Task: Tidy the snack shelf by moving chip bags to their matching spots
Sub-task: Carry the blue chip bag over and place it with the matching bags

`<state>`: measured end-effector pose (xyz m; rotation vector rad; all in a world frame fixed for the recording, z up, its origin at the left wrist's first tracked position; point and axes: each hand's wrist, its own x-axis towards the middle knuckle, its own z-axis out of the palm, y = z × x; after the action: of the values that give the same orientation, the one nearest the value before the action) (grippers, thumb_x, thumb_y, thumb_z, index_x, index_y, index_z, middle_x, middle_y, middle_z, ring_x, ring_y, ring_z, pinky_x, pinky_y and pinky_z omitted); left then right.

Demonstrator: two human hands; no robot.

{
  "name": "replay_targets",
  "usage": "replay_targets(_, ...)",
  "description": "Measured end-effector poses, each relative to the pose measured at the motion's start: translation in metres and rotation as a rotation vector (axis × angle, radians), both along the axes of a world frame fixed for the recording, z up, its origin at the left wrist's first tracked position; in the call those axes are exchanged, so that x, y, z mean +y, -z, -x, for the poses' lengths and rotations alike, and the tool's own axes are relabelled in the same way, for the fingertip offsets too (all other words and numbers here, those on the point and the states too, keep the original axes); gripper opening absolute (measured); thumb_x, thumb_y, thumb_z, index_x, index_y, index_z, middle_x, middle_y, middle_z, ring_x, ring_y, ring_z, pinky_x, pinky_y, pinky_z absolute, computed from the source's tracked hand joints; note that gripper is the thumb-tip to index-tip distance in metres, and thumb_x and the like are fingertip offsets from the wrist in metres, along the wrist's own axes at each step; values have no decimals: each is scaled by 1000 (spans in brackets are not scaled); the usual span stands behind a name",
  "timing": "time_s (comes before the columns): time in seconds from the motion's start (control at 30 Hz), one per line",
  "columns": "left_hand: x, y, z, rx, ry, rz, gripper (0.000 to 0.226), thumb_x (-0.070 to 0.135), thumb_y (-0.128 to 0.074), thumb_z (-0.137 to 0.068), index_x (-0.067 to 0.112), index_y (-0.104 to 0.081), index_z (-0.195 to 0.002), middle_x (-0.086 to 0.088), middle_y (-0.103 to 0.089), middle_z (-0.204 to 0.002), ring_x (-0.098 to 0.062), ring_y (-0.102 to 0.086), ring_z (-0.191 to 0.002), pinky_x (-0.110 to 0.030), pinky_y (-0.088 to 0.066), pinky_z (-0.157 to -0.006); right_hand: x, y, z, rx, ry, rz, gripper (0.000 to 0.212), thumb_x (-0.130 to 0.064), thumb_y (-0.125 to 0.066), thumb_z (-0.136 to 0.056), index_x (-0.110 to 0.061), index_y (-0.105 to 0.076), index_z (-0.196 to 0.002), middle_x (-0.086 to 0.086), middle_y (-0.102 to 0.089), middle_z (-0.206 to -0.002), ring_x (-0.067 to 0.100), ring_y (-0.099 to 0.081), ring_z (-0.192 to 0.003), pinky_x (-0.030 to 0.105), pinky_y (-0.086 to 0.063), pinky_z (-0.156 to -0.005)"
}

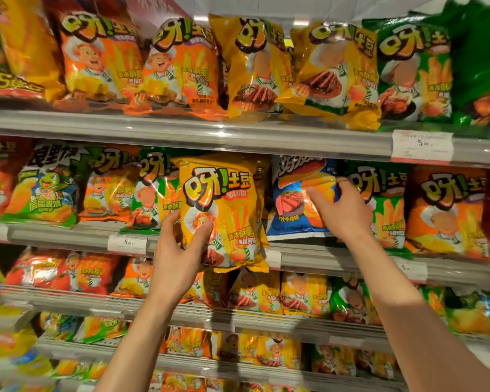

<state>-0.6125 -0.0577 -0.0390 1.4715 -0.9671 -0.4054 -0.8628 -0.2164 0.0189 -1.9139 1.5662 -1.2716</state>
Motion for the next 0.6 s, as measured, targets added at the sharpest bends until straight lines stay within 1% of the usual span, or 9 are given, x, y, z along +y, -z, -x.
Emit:
replay_targets(0.07,0,0,0,-14,-3,1,80,60,-65,-88,30,-34,-155,0,-48,-155,-19,-43,-143,-38,-38,-109,2,-3,19,-52,-45,-13,67,-64,-65,-86,-11,-61,-128,8,-71,-120,27,-65,-112,33,-52,-91)
replay_targets(0.13,-1,1,1,-30,-4,4,80,61,-65,-88,30,-33,-155,0,-48,-154,-20,-45,-142,-39,-39,-108,6,-9,39,-81,-107,-21,35,-46,-71,-91,-13,-67,-101,1,-72,-92,14,-67,-84,19,-49,-69)
replay_targets(0.2,-6,-1,7,-32,2,-2,76,62,-66,-88,31,-37,-152,2,-56,-146,-19,-53,-135,-42,-44,-108,11,-12,60,-117,-160,-32,18,-37,-73,-92,-20,-67,-91,-10,-72,-81,-3,-64,-68,11,-48,-62)
replay_targets(0.27,-13,-3,19,-41,28,4,67,58,-68,-89,31,-43,-145,12,-66,-128,-7,-63,-118,-43,-51,-104,19,-14,76,-133,-179,-14,12,-35,-73,-92,-25,-67,-90,-19,-72,-72,-10,-63,-63,6,-47,-59)
replay_targets(0.33,-26,-6,35,-69,58,3,71,63,-68,-87,29,-44,-144,14,-67,-125,-5,-65,-115,-44,-53,-103,26,-10,92,-173,-165,-10,12,-36,-72,-92,-26,-69,-97,-21,-73,-74,-11,-65,-66,6,-48,-61)
replay_targets(0.43,-51,-13,62,-138,79,11,88,80,-61,-79,33,-38,-150,6,-59,-145,-19,-56,-133,-48,-46,-111,38,-3,107,-230,-128,-8,19,-43,-70,-93,-28,-68,-103,-14,-74,-93,-5,-68,-80,18,-51,-74)
replay_targets(0.5,-67,-20,78,-196,61,7,81,68,-63,-87,24,-39,-151,0,-61,-143,-25,-57,-132,-45,-46,-110,43,5,119,-241,-109,-16,15,-44,-69,-93,-31,-66,-97,-16,-71,-93,-7,-66,-82,15,-49,-73)
replay_targets(0.53,-75,-23,85,-217,51,4,75,61,-64,-91,20,-41,-149,-1,-65,-136,-26,-60,-127,-44,-49,-104,44,10,125,-259,-103,-20,17,-46,-69,-92,-30,-66,-99,-14,-72,-95,-3,-68,-87,19,-52,-78)
replay_targets(0.6,-89,-27,97,-246,62,-7,66,52,-64,-95,15,-42,-145,0,-68,-123,-26,-64,-117,-39,-50,-92,50,18,135,-290,-111,-41,44,-59,-70,-87,-27,-66,-117,-9,-74,-109,11,-69,-103,37,-55,-94)
